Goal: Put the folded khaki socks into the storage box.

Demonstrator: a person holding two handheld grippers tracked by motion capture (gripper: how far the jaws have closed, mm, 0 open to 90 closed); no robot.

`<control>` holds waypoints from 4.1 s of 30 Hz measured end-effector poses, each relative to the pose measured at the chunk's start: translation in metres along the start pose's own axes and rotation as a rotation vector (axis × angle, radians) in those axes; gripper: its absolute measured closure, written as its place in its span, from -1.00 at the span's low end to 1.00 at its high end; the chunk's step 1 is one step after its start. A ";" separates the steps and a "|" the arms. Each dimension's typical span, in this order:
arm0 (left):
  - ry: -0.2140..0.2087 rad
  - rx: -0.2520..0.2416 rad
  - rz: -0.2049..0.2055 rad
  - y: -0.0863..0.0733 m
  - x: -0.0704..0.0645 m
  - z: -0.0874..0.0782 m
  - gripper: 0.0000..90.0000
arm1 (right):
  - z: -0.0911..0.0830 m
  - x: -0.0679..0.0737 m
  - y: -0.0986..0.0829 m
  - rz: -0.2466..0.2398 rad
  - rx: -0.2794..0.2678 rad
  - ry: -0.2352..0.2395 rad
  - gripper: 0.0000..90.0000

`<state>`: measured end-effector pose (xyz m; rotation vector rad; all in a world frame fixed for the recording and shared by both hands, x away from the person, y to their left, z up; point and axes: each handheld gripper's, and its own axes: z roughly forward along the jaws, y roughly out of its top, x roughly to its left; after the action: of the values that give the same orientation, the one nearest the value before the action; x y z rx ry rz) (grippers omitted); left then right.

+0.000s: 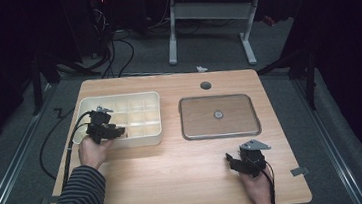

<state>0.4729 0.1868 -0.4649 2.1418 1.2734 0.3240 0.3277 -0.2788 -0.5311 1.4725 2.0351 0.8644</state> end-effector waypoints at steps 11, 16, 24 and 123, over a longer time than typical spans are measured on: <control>-0.024 -0.057 -0.058 0.001 0.007 -0.020 -0.01 | 0.000 0.000 0.000 0.002 -0.001 0.001 -0.19; -0.026 -0.097 -0.063 0.000 0.008 -0.035 -0.01 | 0.000 0.000 0.000 0.002 -0.001 0.001 -0.19; -0.031 -0.134 -0.067 -0.003 0.007 -0.052 -0.01 | 0.000 -0.001 0.000 0.003 -0.001 0.002 -0.19; -0.145 -0.203 -0.011 -0.093 -0.042 -0.063 0.00 | 0.000 0.000 0.000 0.000 0.000 0.004 -0.20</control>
<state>0.3547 0.2071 -0.4690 1.9488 1.1206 0.2758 0.3277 -0.2788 -0.5311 1.4721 2.0381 0.8674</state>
